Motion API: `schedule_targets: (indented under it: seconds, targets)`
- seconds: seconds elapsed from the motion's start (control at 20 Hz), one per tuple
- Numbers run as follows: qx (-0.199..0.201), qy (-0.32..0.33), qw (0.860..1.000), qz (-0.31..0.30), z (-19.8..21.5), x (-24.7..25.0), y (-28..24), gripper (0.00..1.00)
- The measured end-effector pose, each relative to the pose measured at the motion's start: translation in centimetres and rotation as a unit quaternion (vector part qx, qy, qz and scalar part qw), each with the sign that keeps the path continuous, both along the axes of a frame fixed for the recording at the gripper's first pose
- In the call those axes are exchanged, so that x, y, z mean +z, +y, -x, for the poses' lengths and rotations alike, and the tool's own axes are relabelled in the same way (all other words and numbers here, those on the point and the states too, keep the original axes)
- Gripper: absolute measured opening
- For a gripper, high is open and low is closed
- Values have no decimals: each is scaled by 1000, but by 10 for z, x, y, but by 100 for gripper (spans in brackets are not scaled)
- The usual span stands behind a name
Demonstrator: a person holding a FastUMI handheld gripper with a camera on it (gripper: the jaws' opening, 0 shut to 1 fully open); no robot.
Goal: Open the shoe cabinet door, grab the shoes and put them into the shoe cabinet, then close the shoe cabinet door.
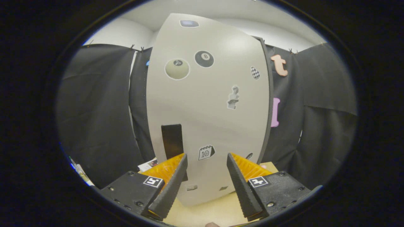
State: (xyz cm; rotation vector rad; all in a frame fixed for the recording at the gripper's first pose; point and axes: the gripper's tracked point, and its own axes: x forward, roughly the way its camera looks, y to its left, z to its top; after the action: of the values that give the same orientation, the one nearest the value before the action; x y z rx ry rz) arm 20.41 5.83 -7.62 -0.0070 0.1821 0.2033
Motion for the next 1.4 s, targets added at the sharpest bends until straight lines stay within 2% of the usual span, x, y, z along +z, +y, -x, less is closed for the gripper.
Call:
schedule_targets:
  seconds: [0.25, 0.65, 0.85, 0.95, 1.25, 1.4]
  targets:
    - [6, 9, 1000, -16, -32, -1, 8, 82]
    - [18, 14, 1000, 13, -53, -3, 23, 83]
    - [15, -11, 1000, -5, -33, 10, 15, 84]
    - [25, -27, 999, -19, -18, 18, 14, 85]
    - [-34, -54, 998, -12, 24, 36, -23, 88]
    - [-41, -67, 997, 8, 50, 40, -34, 97]
